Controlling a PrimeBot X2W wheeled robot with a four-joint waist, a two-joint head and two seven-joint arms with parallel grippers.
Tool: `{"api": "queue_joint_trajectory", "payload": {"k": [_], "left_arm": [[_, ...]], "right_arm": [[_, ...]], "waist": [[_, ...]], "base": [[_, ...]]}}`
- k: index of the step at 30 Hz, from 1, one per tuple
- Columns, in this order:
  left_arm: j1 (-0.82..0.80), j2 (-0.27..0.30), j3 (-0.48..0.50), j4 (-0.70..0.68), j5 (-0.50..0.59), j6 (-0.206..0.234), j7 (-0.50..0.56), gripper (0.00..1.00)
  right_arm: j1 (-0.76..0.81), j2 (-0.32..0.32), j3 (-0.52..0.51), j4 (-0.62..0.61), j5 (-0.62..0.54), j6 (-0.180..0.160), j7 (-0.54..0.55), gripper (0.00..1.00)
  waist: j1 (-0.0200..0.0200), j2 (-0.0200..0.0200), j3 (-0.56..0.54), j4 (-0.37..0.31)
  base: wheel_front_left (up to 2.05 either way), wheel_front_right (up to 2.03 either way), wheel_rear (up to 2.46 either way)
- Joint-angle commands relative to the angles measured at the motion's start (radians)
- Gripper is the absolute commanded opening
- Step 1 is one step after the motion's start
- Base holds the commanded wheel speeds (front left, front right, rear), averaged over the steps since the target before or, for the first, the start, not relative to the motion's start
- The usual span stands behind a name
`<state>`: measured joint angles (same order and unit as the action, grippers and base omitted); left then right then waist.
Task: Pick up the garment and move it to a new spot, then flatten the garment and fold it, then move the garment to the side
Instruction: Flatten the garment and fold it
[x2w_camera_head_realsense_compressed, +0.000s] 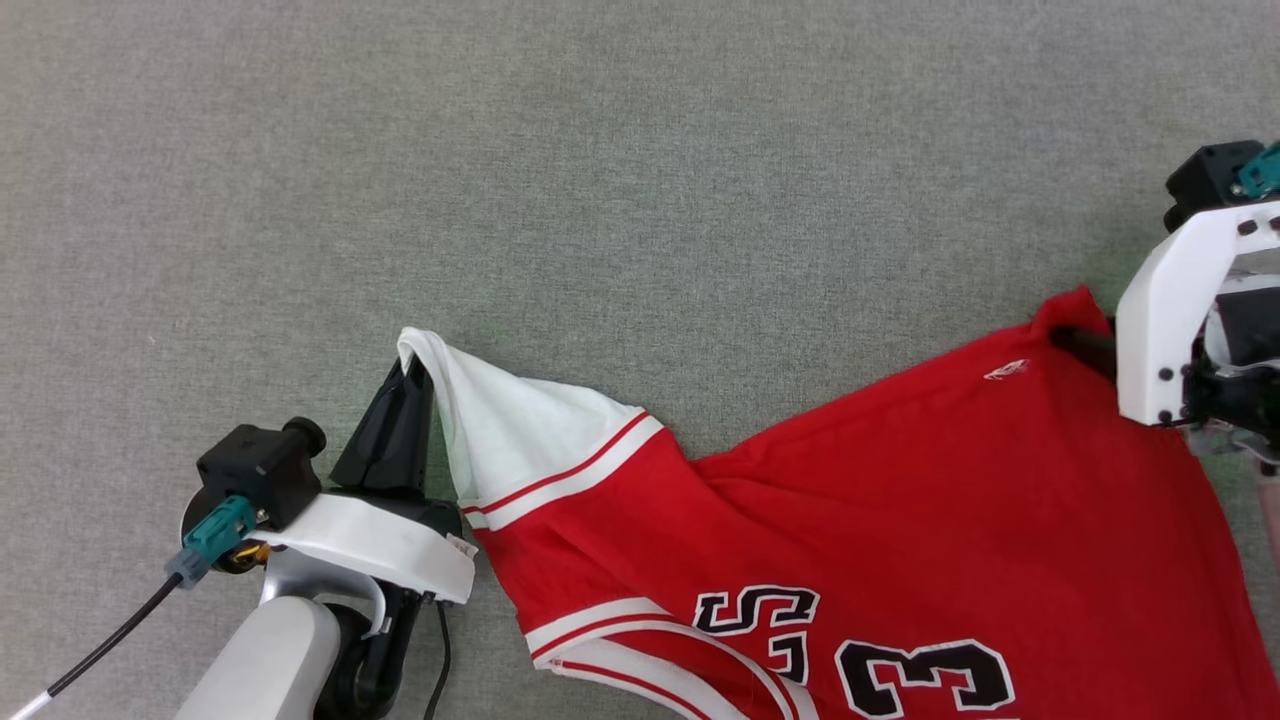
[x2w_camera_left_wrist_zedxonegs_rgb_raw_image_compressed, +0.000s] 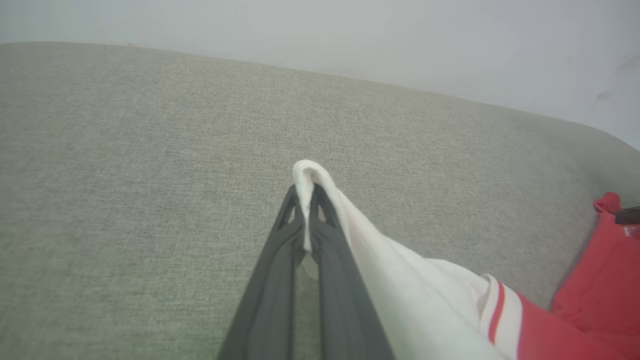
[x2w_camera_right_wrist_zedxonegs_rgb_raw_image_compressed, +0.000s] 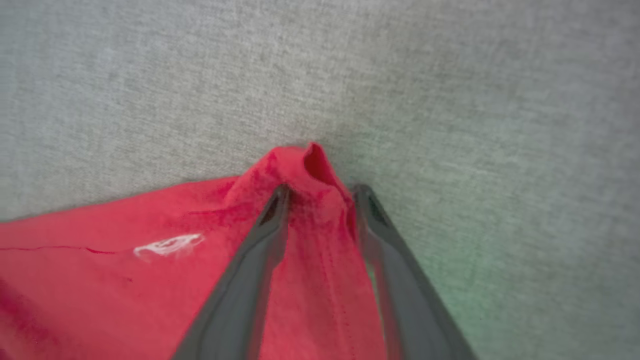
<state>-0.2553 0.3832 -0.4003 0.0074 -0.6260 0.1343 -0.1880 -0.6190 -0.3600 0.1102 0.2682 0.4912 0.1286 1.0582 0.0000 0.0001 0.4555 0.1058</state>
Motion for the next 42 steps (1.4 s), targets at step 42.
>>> {"api": "queue_joint_trajectory", "payload": {"k": [42], "left_arm": [[-1.071,0.162,0.112,0.552,0.048,-0.121,0.093,0.00]], "right_arm": [[-0.582,0.047,-0.066,0.168,-0.192,0.001,-0.649,0.00]], "waist": [[0.0000,-0.0001,-0.096,-0.164]], "base": [[0.00,0.00,0.00]]}}
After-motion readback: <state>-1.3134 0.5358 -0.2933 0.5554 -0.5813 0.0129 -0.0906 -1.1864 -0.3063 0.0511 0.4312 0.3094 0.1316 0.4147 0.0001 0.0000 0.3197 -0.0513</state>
